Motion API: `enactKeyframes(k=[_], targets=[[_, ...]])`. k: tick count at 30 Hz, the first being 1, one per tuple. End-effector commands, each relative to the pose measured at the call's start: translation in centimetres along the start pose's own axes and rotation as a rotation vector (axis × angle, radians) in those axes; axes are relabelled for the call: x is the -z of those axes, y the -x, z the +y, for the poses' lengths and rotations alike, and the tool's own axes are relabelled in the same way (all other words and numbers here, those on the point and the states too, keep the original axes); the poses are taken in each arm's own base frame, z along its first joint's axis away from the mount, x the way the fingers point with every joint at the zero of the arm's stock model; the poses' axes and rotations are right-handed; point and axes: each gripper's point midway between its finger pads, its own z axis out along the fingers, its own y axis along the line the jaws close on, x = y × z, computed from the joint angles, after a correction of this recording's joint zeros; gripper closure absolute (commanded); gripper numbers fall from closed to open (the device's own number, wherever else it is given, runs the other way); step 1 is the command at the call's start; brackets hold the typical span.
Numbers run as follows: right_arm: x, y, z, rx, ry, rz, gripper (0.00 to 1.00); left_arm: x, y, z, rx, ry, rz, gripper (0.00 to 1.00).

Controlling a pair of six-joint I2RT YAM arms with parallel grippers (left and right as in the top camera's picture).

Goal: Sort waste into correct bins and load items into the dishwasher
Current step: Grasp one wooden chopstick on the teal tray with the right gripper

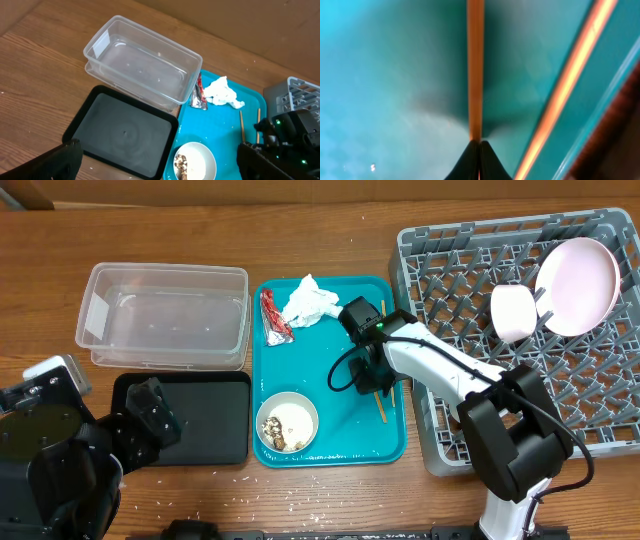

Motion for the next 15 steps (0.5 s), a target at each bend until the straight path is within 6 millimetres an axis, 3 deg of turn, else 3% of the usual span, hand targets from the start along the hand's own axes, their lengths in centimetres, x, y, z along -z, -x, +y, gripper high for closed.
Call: enactKeyframes(k=[1, 3, 5, 8, 12, 15], targets=[[6.4, 2.7, 0.6, -0.012, 0.048, -0.145, 0.96, 0.0, 0.1, 0.2, -0.002, 0.011, -0.006, 0.00], [9.4, 3.6, 0.0, -0.030, 0.046, -0.210, 0.96, 0.0, 0.1, 0.2, -0.002, 0.011, -0.006, 0.00], [13.6, 5.0, -2.5, -0.105, 0.002, -0.326, 0.96, 0.0, 0.1, 0.2, -0.002, 0.011, -0.006, 0.00], [16.9, 6.0, -5.4, -0.173, -0.001, -0.425, 0.96, 0.0, 0.1, 0.2, -0.002, 0.011, -0.006, 0.00], [17.0, 5.7, -3.2, -0.035, 0.175, -0.402, 0.96, 0.0, 0.1, 0.2, -0.002, 0.011, -0.006, 0.00], [13.8, 4.4, -1.5, 0.007, 0.174, -0.296, 0.80, 0.0, 0.1, 0.2, -0.002, 0.011, -0.006, 0.00]])
